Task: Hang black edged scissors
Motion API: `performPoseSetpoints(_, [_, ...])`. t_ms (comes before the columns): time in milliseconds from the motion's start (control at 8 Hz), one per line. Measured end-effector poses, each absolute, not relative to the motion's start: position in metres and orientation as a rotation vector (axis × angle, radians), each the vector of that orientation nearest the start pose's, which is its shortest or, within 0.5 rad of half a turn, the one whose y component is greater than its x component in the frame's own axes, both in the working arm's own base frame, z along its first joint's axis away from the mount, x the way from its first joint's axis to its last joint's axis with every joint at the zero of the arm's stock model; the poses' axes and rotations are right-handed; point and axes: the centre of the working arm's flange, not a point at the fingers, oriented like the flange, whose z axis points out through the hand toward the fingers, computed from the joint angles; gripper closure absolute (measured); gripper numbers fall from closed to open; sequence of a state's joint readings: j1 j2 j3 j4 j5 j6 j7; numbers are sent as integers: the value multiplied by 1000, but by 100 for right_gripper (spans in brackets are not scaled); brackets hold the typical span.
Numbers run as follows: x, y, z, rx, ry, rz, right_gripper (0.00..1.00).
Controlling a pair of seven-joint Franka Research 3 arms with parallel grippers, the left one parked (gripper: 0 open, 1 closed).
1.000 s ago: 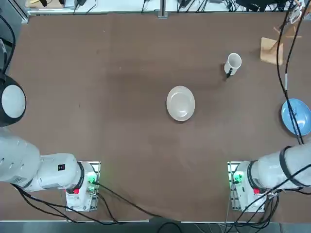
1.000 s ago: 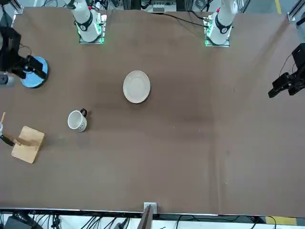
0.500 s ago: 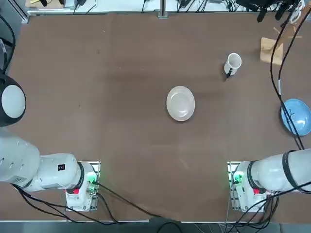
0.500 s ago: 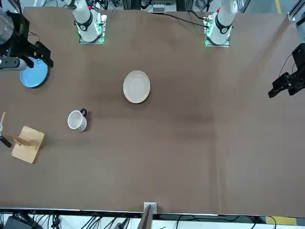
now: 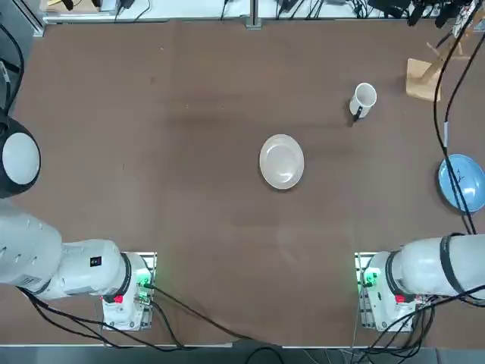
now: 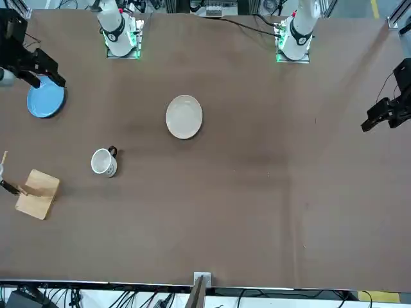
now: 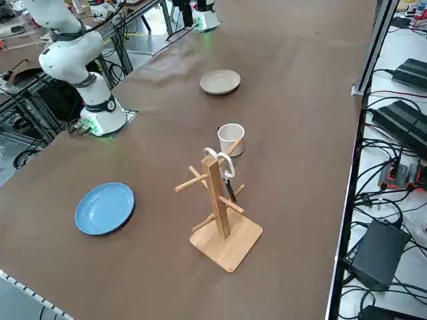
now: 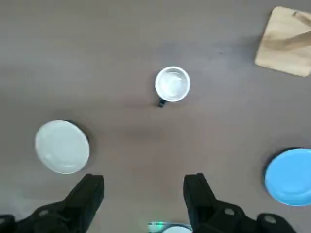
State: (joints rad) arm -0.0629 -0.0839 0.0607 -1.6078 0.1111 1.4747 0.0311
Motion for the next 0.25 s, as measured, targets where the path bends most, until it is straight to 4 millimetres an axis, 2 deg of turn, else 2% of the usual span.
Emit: performPoseSetpoints(250, [519, 26, 642, -3051, 4, 85, 0])
